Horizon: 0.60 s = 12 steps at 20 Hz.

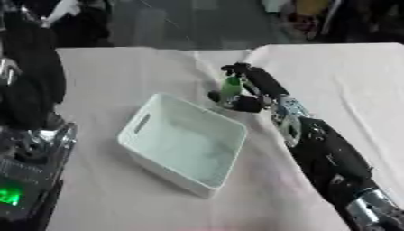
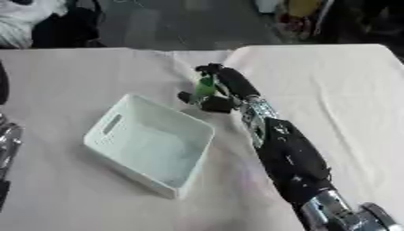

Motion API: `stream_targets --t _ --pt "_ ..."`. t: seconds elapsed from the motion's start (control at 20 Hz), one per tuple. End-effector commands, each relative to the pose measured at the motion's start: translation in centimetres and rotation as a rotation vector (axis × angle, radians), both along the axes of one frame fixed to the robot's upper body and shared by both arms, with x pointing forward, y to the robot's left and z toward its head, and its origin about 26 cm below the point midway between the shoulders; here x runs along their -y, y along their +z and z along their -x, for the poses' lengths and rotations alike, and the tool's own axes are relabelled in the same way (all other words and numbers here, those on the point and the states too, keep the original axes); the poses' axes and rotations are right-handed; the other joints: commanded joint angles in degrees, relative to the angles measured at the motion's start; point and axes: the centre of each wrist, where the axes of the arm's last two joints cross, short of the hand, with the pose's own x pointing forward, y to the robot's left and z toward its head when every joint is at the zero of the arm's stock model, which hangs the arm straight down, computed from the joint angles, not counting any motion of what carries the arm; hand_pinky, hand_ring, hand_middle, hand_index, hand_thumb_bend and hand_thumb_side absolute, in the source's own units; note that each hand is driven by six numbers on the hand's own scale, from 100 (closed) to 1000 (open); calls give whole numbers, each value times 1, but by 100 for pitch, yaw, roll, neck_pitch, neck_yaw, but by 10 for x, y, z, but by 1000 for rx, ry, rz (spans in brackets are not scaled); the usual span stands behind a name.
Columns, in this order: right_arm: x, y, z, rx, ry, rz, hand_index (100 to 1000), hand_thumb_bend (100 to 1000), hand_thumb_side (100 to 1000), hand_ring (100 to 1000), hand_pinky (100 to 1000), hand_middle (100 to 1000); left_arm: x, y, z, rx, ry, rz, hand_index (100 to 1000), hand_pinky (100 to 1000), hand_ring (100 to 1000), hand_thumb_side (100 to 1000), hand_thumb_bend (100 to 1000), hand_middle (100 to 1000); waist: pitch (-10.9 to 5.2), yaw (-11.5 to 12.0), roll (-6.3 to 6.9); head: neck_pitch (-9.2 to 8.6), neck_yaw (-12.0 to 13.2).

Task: Pick up objects on the table and place them in the box.

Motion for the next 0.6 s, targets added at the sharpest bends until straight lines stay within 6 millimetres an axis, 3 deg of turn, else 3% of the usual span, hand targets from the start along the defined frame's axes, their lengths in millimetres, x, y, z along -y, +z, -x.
stream_targets --t 0.05,0.6 --pt "5 21 -6 40 -21 5 902 659 1000 702 666 734 2 9 3 36 -15 5 787 523 675 1000 305 806 -77 17 24 -102 -63" --pt "7 22 -8 32 -60 6 899 648 1000 694 629 729 5 11 3 44 -29 9 786 524 674 1000 304 806 -36 90 26 -161 -84"
